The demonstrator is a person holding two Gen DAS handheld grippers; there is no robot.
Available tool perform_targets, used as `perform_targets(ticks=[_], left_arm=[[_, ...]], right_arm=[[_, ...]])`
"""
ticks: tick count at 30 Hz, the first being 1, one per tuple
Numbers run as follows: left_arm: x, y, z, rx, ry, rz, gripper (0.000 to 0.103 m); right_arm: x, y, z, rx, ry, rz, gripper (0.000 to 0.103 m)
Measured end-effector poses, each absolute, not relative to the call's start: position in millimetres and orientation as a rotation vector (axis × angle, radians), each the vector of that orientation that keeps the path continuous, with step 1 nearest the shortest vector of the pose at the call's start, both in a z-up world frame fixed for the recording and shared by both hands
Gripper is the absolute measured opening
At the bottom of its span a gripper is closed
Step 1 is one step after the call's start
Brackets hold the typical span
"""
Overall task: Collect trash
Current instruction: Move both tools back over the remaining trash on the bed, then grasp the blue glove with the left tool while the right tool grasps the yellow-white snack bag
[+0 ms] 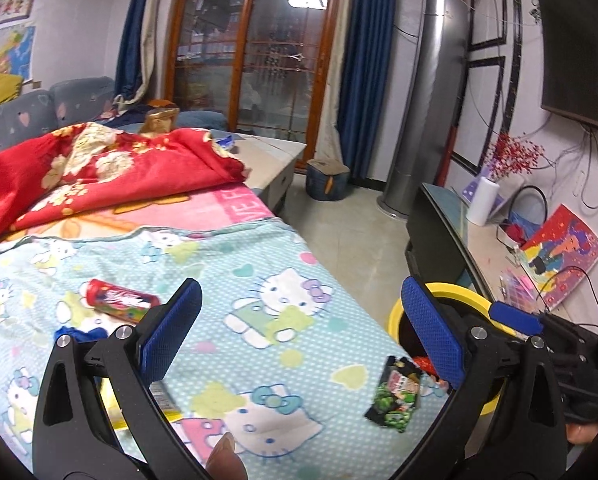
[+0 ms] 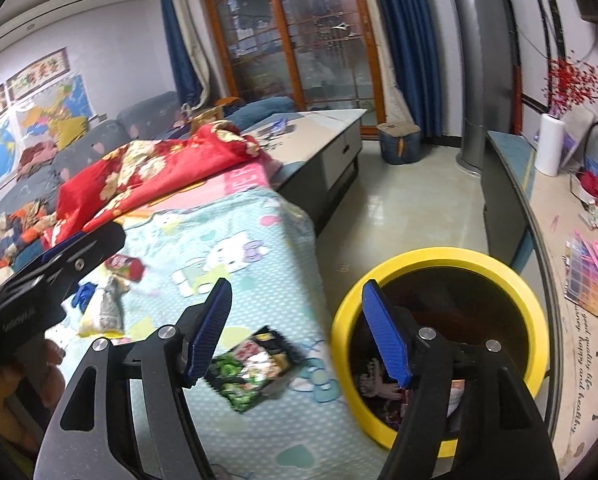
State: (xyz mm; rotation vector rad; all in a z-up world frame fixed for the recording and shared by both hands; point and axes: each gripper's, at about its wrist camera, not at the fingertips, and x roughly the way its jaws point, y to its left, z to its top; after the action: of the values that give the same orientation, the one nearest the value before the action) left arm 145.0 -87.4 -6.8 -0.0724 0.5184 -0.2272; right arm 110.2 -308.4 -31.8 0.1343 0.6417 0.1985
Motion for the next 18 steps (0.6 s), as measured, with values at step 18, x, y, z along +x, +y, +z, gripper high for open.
perform_targets(ticks=[18], left_arm=[[139.3, -13.5, -3.1, -0.147, 0.495, -0.071, 0.092]], right_arm=[[109.4, -226.9, -34.1, 0.069, 0.687, 0.379, 0.067]])
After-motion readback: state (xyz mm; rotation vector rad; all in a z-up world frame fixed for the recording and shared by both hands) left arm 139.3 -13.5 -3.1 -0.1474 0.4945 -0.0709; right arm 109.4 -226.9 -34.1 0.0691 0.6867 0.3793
